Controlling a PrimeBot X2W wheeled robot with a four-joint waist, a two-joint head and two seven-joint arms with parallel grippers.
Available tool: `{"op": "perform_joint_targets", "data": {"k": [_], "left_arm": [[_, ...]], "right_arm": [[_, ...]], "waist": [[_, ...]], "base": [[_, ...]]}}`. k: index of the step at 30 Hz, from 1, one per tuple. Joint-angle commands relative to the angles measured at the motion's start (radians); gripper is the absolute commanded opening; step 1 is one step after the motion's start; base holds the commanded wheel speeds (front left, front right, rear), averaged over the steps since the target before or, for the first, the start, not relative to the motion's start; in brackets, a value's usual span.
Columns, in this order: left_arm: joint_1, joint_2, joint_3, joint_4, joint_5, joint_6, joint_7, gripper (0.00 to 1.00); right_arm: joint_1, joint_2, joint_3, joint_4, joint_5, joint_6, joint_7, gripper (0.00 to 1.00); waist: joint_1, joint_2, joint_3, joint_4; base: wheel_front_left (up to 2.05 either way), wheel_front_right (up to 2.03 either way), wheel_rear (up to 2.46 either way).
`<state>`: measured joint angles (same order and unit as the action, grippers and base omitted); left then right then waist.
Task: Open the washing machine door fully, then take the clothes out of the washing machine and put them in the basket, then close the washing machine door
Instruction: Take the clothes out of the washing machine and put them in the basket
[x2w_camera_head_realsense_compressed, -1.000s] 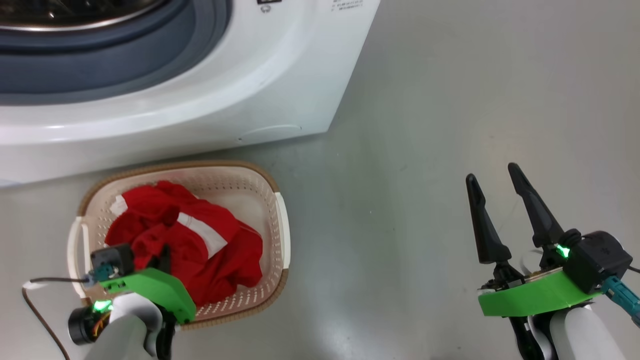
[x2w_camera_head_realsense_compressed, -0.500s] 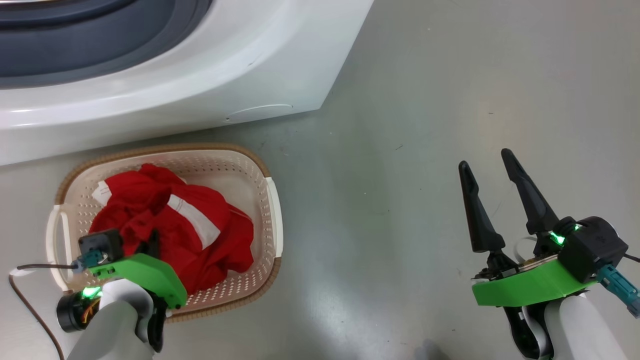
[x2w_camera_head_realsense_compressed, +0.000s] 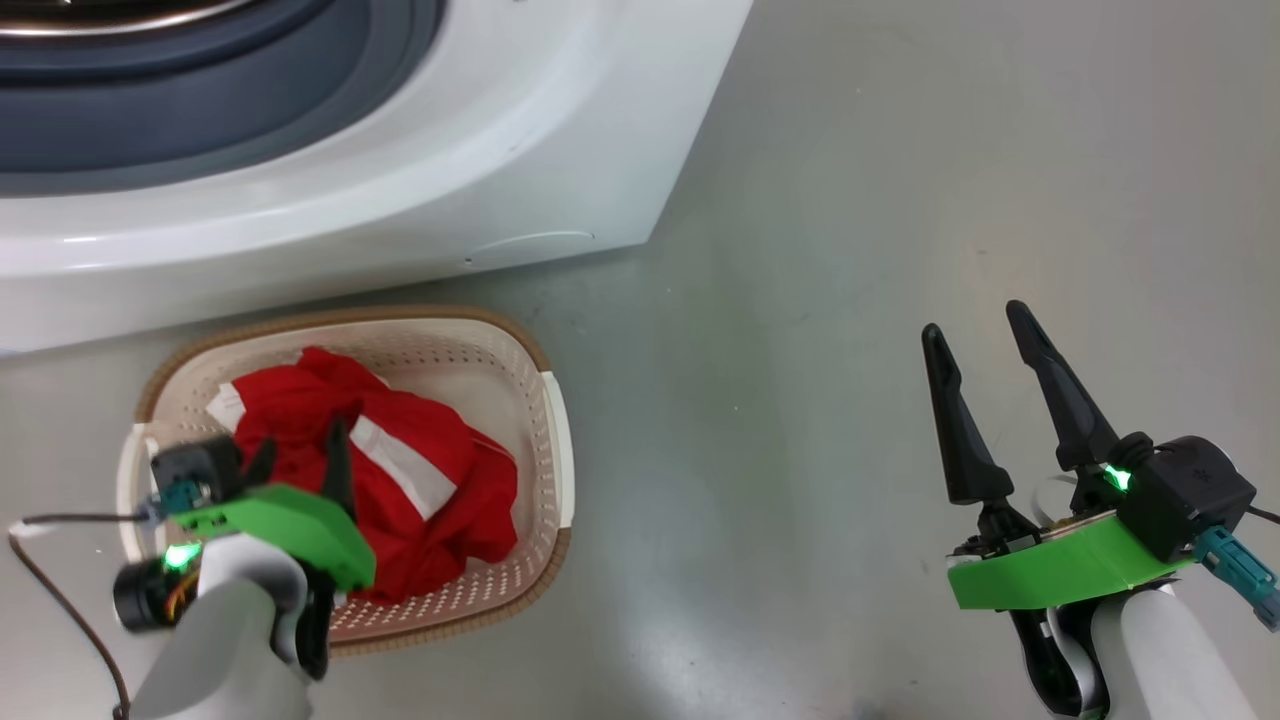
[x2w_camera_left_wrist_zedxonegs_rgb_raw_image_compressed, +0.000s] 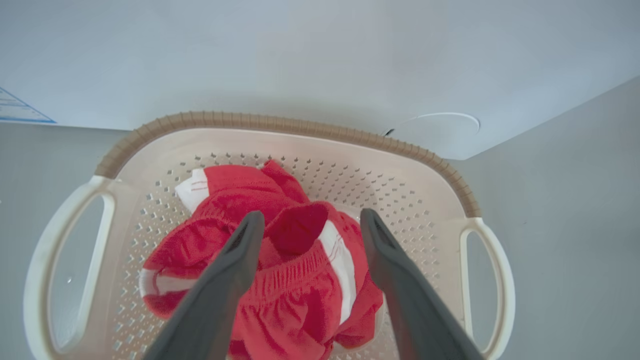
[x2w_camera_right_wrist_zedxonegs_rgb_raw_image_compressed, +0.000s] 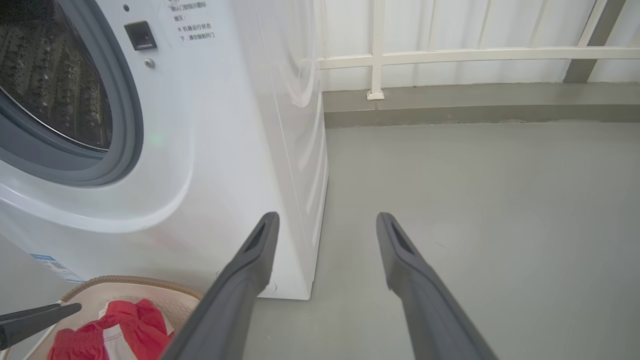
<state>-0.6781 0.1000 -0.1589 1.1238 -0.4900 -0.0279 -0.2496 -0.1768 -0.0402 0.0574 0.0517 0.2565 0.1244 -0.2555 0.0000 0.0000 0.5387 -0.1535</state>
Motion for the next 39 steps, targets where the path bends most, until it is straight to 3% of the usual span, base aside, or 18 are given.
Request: {"op": "perform_joint_targets", "data": {"k": [1, 10, 16, 26, 39], "left_arm": [[0.027, 0.026, 0.036, -0.057, 0.02, -0.003, -0.012, 1.0], [0.095, 0.014, 0.077, -0.255, 0.074, -0.002, -0.012, 1.0], [0.171, 0.007, 0.096, -0.47, 0.165, 0.033, -0.012, 1.0], [0.303, -0.023, 0.129, -0.746, 0.226, 0.028, -0.012, 1.0], [0.468, -0.042, 0.134, -0.874, 0.231, 0.02, -0.012, 1.0]], "right_arm": [[0.005, -0.01, 0.018, -0.019, 0.011, 0.006, -0.006, 1.0], [0.024, -0.01, 0.006, -0.019, 0.004, 0.006, -0.006, 1.0], [0.043, -0.01, -0.005, -0.018, 0.014, 0.006, -0.006, 1.0], [0.078, -0.01, -0.036, -0.018, 0.007, 0.006, -0.006, 1.0], [0.153, -0.01, -0.069, -0.017, -0.009, 0.006, -0.006, 1.0]], "waist": [[0.0, 0.0, -0.02, 0.013], [0.0, 0.0, -0.079, 0.037], [0.0, 0.0, -0.13, 0.052], [0.0, 0.0, -0.216, 0.066], [0.0, 0.0, -0.346, 0.08]], "base": [[0.0, 0.0, 0.0], [0.0, 0.0, 0.0], [0.0, 0.0, 0.0], [0.0, 0.0, 0.0], [0.0, 0.0, 0.0]]}}
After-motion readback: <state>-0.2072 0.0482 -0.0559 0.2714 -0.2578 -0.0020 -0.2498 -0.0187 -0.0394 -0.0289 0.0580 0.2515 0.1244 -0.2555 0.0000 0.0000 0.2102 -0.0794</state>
